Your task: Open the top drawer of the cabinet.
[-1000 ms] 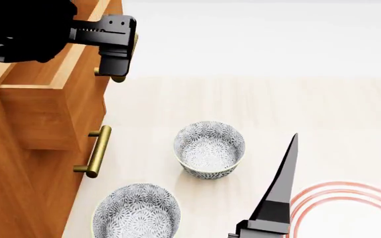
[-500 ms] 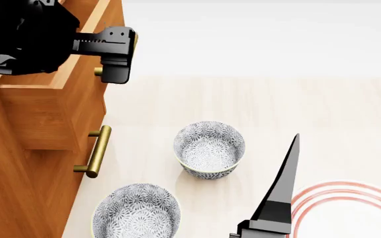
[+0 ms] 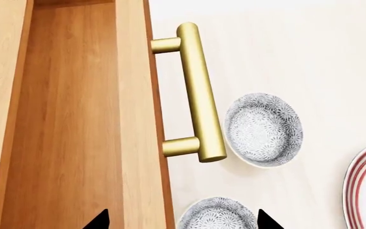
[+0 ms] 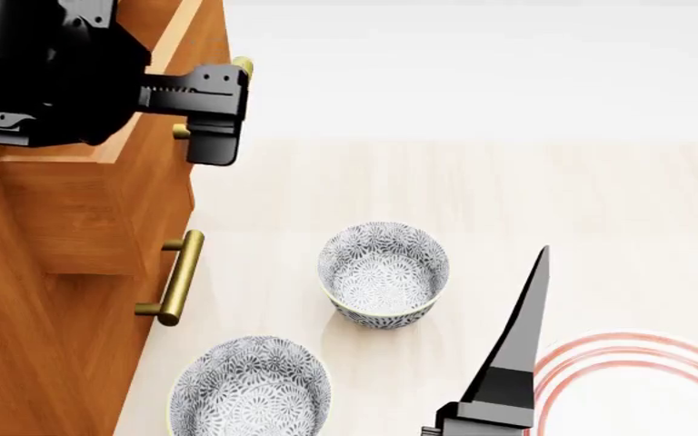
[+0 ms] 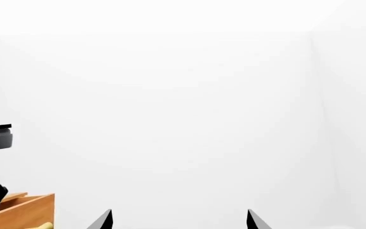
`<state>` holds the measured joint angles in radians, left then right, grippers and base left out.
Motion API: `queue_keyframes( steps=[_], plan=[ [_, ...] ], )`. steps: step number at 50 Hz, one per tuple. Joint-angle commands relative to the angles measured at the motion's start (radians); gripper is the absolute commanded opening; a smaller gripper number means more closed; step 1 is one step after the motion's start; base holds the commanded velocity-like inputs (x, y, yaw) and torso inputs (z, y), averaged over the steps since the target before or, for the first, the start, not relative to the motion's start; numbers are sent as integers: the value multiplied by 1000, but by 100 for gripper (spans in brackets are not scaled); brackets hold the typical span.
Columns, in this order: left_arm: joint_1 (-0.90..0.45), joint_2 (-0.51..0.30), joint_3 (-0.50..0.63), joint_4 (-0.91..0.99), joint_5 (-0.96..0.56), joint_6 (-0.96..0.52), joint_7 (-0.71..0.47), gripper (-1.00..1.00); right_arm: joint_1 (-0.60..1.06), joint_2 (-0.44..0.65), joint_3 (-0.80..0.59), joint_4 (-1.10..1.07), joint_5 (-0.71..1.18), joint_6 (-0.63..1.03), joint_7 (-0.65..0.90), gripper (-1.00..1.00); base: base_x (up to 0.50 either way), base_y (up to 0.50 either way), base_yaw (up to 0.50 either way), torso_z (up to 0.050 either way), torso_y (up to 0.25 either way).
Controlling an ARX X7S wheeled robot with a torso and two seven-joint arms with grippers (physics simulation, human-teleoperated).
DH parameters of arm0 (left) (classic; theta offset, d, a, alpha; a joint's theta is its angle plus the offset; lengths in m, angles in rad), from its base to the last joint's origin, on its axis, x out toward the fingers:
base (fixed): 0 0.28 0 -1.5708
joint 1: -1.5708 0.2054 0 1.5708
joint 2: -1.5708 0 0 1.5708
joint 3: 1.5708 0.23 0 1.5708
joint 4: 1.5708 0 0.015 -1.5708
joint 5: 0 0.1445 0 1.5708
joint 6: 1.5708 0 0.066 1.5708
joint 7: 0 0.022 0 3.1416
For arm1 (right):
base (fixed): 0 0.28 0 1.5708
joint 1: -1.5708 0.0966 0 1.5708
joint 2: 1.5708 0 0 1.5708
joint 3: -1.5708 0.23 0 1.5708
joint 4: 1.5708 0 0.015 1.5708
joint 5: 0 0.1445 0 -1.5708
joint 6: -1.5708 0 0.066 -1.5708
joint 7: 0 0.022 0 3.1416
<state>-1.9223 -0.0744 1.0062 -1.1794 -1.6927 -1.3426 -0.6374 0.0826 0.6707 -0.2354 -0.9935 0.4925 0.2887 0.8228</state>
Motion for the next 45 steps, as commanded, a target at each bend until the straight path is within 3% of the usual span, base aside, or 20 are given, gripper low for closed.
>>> queue_keyframes(
  steps=[1, 19, 45],
  plan=[
    [49, 13, -53, 19, -106, 16, 5, 100, 0, -12, 26, -1, -8, -12, -20, 100, 0, 0, 0, 0, 0],
    [79, 7, -104, 100, -203, 11, -114, 100, 0, -1, 22, -4, -4, -19, -9, 100, -1, 0, 0, -1, 0],
    [106, 8, -133, 162, -290, 13, -176, 100, 0, 12, 17, 5, 1, -37, 1, 100, -3, 0, 0, -1, 0]
  ],
)
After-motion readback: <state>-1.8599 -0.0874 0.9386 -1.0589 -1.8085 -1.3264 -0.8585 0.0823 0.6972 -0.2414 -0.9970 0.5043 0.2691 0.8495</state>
